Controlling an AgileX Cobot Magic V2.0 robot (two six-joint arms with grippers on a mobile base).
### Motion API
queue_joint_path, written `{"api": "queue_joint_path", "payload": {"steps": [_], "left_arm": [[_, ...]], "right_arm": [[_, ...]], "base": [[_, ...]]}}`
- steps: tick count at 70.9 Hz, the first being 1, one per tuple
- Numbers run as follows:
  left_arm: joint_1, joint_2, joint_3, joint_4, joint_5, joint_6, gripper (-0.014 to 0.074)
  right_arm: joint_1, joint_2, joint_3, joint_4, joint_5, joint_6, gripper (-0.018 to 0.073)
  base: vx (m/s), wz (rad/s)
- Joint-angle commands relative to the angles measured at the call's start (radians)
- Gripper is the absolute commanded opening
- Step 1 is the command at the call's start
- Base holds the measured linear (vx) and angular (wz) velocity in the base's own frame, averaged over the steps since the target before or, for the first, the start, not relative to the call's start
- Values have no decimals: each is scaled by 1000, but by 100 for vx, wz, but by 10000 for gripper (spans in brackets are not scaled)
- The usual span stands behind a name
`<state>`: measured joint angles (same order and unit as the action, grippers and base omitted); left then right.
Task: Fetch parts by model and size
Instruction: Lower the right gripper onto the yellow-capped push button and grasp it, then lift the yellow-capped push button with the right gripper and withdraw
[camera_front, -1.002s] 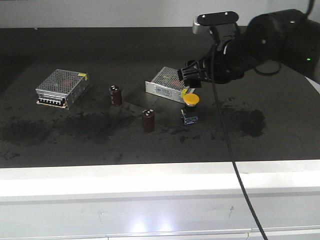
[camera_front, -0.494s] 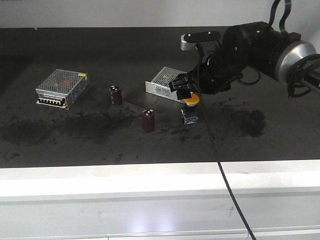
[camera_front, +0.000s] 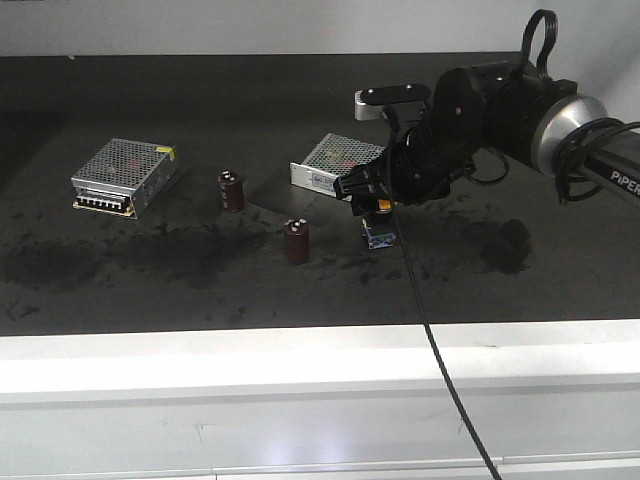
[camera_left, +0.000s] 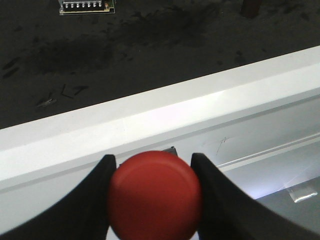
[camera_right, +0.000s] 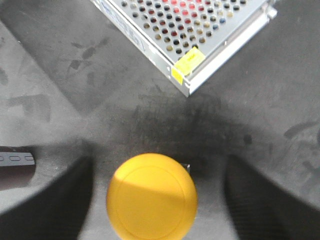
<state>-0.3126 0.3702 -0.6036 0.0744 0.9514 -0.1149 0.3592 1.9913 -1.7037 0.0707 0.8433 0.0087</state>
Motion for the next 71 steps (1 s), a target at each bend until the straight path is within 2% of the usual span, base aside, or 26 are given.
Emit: {"api": "queue_joint_path", "payload": {"steps": [1,13,19,32,47,71], "left_arm": [[-6,10,-22,-2,-74,-1,-6],[-6,10,-22,-2,-74,-1,-6],[-6,10,-22,-2,-74,-1,-6],[-6,10,-22,-2,-74,-1,-6],[-6,10,-22,-2,-74,-1,-6],[-6,10,-22,-2,-74,-1,-6]], "right_arm": [[-2,-54,-34,18,-24,7,357],[-3,-59,-34,43,-8,5,85],[-5,-73,-34,33,-8,5,-17],[-5,-167,27,-35,-47,16,-10],[-6,-383,301,-113,-205,53,-10],[-6,-788,689,-115,-353,78,-10]], "base": [[0,0],[0,0],[0,0],[0,0],[0,0],[0,0]]}}
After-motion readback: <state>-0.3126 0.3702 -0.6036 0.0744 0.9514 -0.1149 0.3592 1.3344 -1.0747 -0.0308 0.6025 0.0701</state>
